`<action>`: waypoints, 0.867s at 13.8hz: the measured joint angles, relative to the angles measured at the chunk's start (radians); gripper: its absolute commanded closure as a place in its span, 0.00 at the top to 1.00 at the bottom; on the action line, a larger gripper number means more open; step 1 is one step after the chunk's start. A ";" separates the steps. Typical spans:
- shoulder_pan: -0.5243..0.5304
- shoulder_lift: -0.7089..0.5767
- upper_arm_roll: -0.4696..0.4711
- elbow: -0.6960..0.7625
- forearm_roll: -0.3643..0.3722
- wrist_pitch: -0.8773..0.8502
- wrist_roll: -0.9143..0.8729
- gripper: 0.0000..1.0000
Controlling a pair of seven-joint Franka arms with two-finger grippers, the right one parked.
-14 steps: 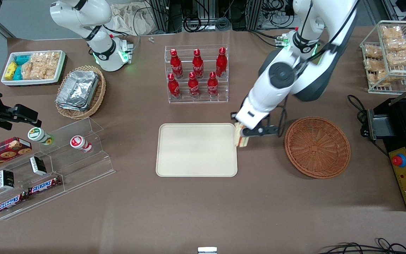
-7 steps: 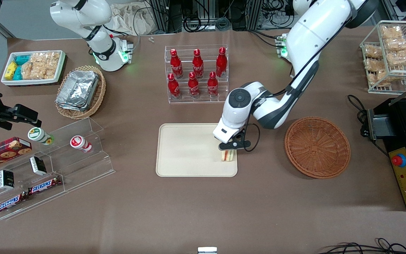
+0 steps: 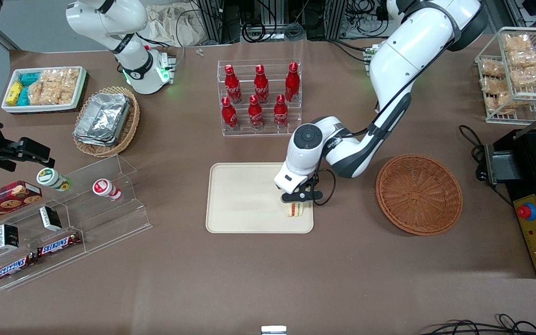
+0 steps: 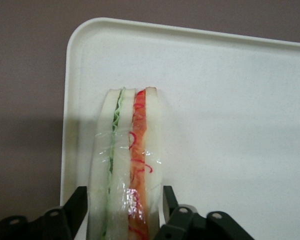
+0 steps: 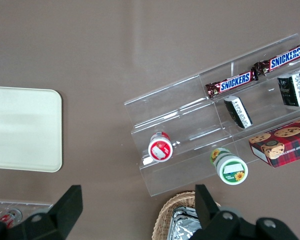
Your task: Place sandwich from basket to tray
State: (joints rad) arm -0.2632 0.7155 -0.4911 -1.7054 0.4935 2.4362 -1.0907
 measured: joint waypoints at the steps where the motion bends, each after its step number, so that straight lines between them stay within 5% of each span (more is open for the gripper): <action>1: 0.001 -0.004 0.000 0.011 0.001 -0.005 -0.019 1.00; 7: 0.021 -0.197 0.000 0.085 -0.024 -0.289 0.003 1.00; 12: 0.139 -0.364 0.003 0.101 -0.292 -0.523 0.349 1.00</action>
State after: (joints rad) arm -0.1244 0.3517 -0.4876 -1.6040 0.2017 1.9132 -0.7418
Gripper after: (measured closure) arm 0.000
